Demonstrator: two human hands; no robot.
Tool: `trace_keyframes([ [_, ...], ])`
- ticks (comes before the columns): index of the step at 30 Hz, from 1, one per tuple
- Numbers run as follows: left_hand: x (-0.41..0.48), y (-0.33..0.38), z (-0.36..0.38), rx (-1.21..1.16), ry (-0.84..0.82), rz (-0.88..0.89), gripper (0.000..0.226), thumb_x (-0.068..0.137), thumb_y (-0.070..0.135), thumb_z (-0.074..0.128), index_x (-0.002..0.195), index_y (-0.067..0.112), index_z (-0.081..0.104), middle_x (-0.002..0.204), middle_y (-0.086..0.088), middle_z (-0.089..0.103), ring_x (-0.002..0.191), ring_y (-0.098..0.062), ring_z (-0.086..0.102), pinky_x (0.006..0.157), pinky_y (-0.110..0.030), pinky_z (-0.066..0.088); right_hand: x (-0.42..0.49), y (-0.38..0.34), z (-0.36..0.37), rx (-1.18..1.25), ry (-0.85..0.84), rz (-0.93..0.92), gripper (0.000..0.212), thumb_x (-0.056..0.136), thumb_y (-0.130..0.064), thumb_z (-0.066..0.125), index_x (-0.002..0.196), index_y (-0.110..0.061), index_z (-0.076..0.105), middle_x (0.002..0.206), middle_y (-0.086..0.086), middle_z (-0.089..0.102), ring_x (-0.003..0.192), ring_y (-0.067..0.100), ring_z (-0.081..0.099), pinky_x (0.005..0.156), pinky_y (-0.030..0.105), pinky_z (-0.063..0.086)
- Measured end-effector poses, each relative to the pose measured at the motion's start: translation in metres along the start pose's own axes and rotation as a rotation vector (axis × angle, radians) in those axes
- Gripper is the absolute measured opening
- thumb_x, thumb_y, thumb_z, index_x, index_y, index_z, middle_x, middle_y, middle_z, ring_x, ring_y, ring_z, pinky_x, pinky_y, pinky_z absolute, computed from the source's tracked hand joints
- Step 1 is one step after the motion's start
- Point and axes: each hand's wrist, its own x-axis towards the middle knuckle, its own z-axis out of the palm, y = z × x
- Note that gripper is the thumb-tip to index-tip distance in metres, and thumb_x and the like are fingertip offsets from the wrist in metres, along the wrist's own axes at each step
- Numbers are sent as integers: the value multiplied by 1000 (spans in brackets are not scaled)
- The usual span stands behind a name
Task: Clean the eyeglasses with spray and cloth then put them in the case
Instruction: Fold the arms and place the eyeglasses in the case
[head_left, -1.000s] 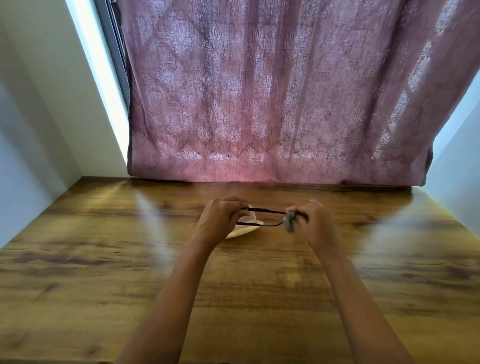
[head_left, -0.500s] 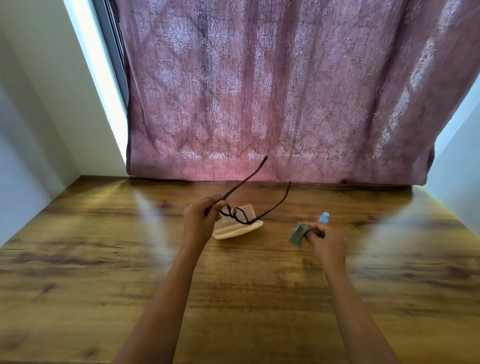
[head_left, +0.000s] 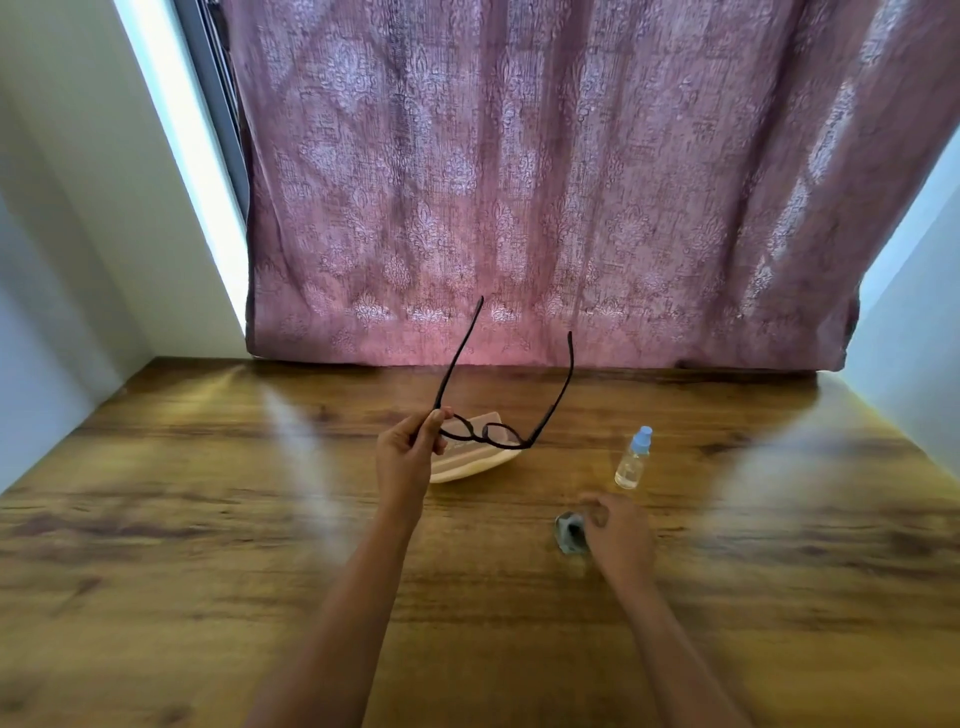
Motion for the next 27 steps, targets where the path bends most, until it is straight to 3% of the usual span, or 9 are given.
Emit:
trace_keyframes([
  [4,-6,3,6,-30,-33,6,18,89,10,57,82,17,71,66,-9,56,50,-2,45,52,-14,39,16,-23,-14,302,55,-23,20,89,-17,58,108,-14,64,91,-5,65,69,4,54,57,14,41],
  [7,-12,9,14,-57,-55,16,17,89,7,55,83,12,70,62,-7,53,49,-1,44,52,-14,39,26,-35,-14,575,41,-13,23,91,-15,54,113,-14,61,103,1,67,84,13,63,69,22,55],
  [11,-17,12,20,-112,-96,-26,18,89,9,54,84,12,71,53,7,56,49,-2,45,53,-14,40,25,-47,-13,862,41,1,22,92,-6,51,112,-9,59,102,6,66,92,16,64,68,17,56],
  [14,-18,13,22,-132,-104,-50,18,89,11,55,85,16,73,56,6,54,51,-4,43,55,-15,40,24,-51,-15,910,134,-45,18,90,-3,53,107,-7,58,94,8,68,89,15,66,65,19,56],
  [17,-19,16,25,-80,-73,-22,18,88,10,57,91,19,72,71,-2,51,57,-5,41,55,-12,40,25,-51,-19,908,222,-84,21,87,-2,57,108,-5,55,92,10,69,85,16,68,65,21,57],
  [22,-18,19,29,71,-20,47,26,87,10,58,111,20,63,85,-1,40,70,-5,43,65,-7,46,25,-52,-23,773,333,-157,21,84,-7,63,103,-16,58,89,4,69,81,12,67,67,23,57],
  [25,-18,16,30,90,-29,54,28,88,9,58,113,22,62,83,4,42,70,1,51,75,-17,52,25,-53,-26,678,394,-203,22,82,-7,65,102,-17,62,88,-1,68,76,4,64,68,13,52],
  [27,-17,12,30,112,-22,68,29,88,9,58,115,20,63,81,6,43,72,-4,53,80,-30,52,25,-54,-28,629,414,-222,24,81,-3,66,103,-12,65,84,-3,67,70,-5,62,65,3,47],
])
